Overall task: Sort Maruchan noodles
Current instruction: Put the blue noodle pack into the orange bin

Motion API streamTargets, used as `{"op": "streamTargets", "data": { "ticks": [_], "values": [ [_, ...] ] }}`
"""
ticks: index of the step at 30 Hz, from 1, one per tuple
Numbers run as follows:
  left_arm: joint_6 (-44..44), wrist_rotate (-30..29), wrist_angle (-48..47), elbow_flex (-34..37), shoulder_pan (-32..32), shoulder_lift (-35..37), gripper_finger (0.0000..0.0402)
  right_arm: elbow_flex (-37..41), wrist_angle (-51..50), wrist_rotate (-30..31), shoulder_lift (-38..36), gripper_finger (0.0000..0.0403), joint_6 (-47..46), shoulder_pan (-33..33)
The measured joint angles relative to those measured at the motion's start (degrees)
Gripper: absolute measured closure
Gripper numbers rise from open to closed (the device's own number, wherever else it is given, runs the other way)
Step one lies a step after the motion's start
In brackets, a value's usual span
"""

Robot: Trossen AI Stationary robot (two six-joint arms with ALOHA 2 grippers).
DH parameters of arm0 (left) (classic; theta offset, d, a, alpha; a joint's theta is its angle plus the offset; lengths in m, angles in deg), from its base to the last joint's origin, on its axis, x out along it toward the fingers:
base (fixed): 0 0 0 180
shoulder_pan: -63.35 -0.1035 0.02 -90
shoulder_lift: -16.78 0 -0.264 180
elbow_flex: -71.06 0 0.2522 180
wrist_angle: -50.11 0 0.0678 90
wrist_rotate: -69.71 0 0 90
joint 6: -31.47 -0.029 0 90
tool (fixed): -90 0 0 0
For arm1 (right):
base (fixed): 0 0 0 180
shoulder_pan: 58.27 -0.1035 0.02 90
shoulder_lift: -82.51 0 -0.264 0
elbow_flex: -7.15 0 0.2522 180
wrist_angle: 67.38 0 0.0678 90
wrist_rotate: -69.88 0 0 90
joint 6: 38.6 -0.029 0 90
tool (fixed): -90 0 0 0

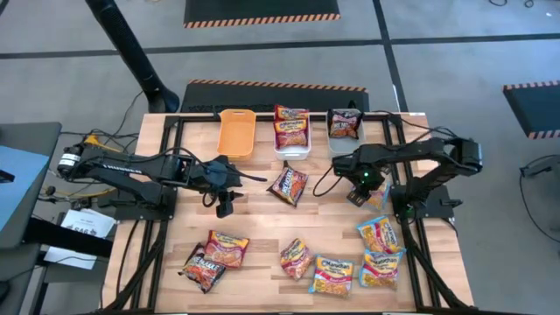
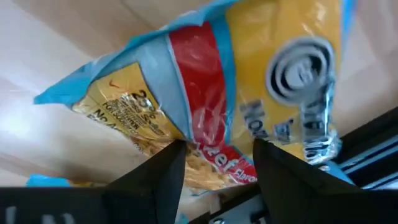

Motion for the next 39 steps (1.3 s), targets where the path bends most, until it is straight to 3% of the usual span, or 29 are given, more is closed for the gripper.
{"op": "streamTargets", "data": {
  "ticks": [6,19,29,39],
  "values": [
    [0.0,0.0,0.0,0.0,0.0,0.0,0.0267,-0.2,1.3,-2.3,4.4,0.0208,1.0,0.0],
    [-0.3,0.0,0.0,0.0,0.0,0.0,0.0267,-2.0,0.4,-1.6,6.0,0.0391,-0.8,-0.8],
    [2.9,0.0,0.1,0.0,0.0,0.0,0.0267,-9.0,-4.4,5.4,6.2,0.0398,-3.4,-8.1],
    [16.7,0.0,0.1,0.0,0.0,0.0,0.0267,-14.5,-5.4,10.2,6.1,0.0399,-12.0,-19.8]
  ]
}}
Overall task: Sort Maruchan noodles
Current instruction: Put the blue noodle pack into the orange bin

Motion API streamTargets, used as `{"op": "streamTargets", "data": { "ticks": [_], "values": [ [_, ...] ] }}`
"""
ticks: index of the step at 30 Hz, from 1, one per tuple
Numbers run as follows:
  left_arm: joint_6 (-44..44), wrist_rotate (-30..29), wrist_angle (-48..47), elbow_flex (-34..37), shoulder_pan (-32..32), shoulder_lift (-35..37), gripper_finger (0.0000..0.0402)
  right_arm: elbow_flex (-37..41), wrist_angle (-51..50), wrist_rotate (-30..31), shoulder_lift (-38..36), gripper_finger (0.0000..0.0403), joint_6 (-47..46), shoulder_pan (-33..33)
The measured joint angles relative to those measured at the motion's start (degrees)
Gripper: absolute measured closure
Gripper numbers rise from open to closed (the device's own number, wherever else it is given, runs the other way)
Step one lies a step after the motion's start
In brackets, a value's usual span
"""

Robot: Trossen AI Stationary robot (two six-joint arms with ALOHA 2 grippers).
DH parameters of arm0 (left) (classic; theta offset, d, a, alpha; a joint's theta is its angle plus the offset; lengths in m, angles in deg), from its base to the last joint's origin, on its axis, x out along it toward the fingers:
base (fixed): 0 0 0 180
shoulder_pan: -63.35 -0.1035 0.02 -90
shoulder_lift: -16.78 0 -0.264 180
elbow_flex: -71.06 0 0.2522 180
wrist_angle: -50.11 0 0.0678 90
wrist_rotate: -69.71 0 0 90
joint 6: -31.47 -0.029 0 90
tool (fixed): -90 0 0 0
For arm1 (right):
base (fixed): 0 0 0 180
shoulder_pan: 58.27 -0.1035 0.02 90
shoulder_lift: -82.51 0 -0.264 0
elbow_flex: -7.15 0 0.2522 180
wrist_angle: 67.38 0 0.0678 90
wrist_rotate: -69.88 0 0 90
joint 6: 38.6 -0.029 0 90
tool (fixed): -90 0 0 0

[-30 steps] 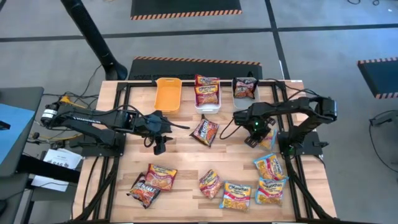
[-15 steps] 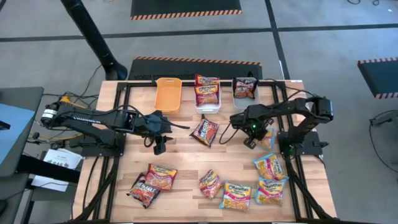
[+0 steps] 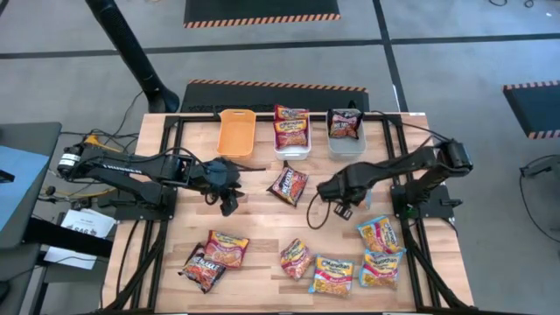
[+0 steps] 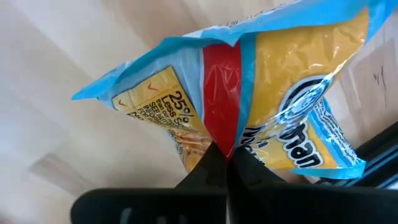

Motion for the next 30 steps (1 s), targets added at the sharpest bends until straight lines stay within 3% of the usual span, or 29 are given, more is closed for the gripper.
{"op": "streamTargets", "data": {
  "ticks": [12,18,25,30],
  "values": [
    [4.5,-3.1,0.3,0.0,-0.2,0.0,0.0267,-12.0,0.9,9.4,-0.1,0.0399,-0.4,-8.8],
    [4.4,-2.3,-0.3,0.0,-2.9,0.0,0.0258,-16.0,6.6,13.6,-0.1,0.0399,7.8,-10.4],
    [16.0,-2.6,6.0,0.0,-9.5,0.0,0.0237,-17.4,13.6,14.3,-0.1,0.0399,18.9,-10.1],
    [17.4,-1.1,11.1,0.0,-11.2,-0.3,0.0237,-17.7,16.8,15.4,-0.2,0.0399,22.6,-8.6]
  ]
}}
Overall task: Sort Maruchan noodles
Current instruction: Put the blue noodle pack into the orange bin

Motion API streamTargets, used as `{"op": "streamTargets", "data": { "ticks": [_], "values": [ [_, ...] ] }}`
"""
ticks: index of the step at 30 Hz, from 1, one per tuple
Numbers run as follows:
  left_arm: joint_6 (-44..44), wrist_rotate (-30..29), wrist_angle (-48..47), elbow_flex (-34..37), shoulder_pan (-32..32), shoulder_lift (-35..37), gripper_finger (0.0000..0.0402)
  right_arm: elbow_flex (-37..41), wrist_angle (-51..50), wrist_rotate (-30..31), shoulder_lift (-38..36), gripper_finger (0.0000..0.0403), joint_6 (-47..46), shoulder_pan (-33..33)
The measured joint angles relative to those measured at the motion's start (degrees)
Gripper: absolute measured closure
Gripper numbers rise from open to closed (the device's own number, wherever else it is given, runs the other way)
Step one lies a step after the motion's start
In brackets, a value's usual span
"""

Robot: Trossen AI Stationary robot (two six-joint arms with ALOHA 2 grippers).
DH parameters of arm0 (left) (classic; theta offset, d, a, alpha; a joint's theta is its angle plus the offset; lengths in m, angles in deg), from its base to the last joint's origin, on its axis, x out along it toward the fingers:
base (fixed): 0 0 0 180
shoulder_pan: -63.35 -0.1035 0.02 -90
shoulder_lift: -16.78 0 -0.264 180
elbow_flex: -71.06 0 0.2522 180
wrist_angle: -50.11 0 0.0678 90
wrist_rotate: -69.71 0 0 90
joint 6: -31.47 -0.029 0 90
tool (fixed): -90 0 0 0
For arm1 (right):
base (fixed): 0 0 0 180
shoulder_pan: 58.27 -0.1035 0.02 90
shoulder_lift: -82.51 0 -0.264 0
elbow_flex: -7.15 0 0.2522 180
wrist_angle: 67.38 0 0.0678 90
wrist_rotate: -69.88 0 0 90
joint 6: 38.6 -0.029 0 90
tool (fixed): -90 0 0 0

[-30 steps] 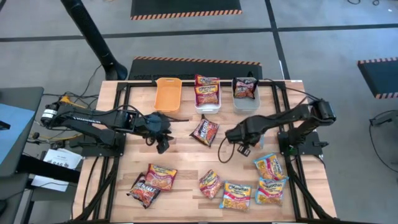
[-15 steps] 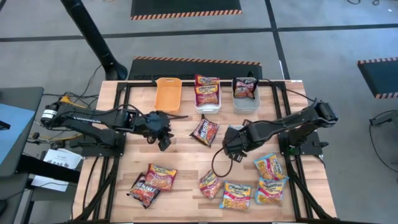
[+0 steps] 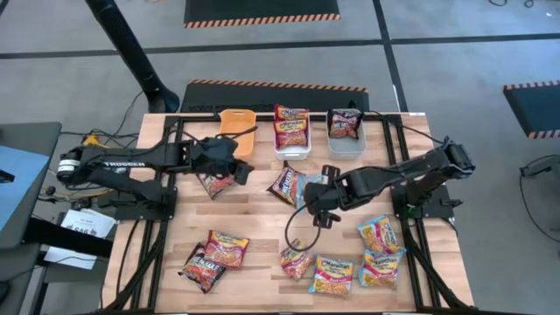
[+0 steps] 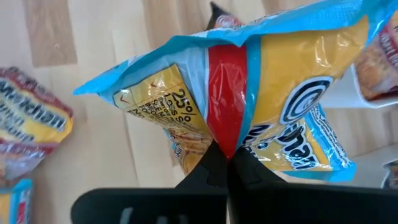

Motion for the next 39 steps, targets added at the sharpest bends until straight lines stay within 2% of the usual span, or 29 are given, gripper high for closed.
{"op": "streamTargets", "data": {
  "ticks": [11,14,24,39],
  "values": [
    [0.9,0.1,4.6,0.0,0.0,-1.3,0.0237,0.0,4.7,1.4,0.0,0.0399,3.8,5.8],
    [2.0,0.1,8.3,0.0,0.0,-1.3,0.0237,-0.2,6.3,2.3,0.0,0.0399,5.5,7.2],
    [1.2,0.3,12.2,0.0,-0.1,-2.5,0.0237,-8.6,5.6,3.4,2.9,0.0399,11.5,10.0],
    [-0.7,3.1,17.9,0.0,-2.0,-7.4,0.0237,-16.7,-4.6,4.6,12.7,0.0399,13.2,10.4]
  ]
}}
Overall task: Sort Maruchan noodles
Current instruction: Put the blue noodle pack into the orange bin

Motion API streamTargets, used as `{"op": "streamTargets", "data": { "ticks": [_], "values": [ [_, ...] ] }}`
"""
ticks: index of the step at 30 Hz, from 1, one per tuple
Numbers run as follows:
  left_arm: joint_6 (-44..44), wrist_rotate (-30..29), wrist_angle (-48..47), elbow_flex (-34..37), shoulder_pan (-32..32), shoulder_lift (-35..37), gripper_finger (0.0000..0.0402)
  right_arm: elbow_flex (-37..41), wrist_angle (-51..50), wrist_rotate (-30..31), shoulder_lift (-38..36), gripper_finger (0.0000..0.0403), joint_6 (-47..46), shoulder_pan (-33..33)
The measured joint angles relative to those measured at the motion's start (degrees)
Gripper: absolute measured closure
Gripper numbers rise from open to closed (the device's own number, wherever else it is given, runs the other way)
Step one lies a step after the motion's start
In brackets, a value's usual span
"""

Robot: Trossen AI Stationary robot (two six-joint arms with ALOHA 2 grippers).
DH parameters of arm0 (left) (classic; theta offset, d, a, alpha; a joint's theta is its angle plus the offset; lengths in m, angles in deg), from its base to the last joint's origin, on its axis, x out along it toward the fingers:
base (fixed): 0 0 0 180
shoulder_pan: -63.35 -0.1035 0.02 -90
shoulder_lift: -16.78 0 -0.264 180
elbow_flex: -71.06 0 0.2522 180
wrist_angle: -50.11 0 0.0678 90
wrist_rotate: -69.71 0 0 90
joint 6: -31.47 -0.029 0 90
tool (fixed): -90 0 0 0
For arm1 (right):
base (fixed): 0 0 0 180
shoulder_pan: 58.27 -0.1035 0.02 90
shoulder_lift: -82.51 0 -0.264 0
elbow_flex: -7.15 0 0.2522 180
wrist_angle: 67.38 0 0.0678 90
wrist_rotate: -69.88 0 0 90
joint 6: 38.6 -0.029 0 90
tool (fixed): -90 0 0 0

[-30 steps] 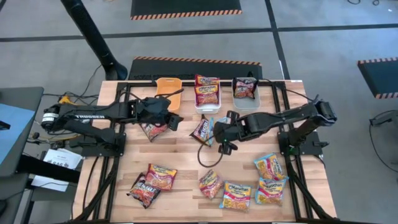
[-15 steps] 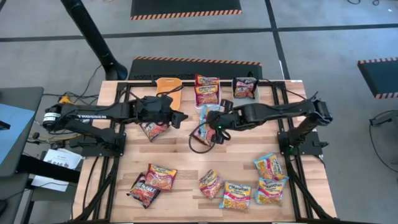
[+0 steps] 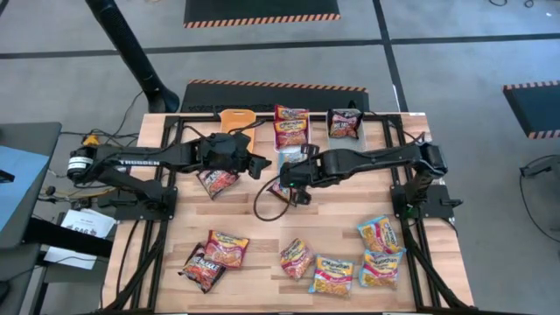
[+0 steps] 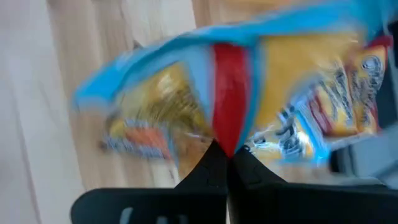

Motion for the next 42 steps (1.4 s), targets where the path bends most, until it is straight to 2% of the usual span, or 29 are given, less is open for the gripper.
{"op": "streamTargets", "data": {
  "ticks": [7,28,32,38,42],
  "values": [
    [-1.8,0.8,1.0,0.1,0.0,-2.4,0.0237,-1.9,-1.9,0.2,3.8,0.0399,0.3,0.0],
    [-1.8,1.5,2.6,0.0,-0.1,-5.0,0.0237,-2.1,3.5,0.2,3.5,0.0399,1.4,-1.9],
    [-1.7,2.8,3.9,-0.1,-0.1,-5.8,0.0237,-2.1,4.3,0.1,3.5,0.0399,2.5,-2.5],
    [-1.9,8.1,7.7,0.0,-0.2,-7.8,0.0237,-2.1,4.2,-0.6,3.5,0.0399,2.9,-2.5],
    [-2.9,8.3,7.7,0.0,-0.2,-8.4,0.0237,-2.1,3.8,-0.5,3.5,0.0399,3.3,-2.5]
  ]
}}
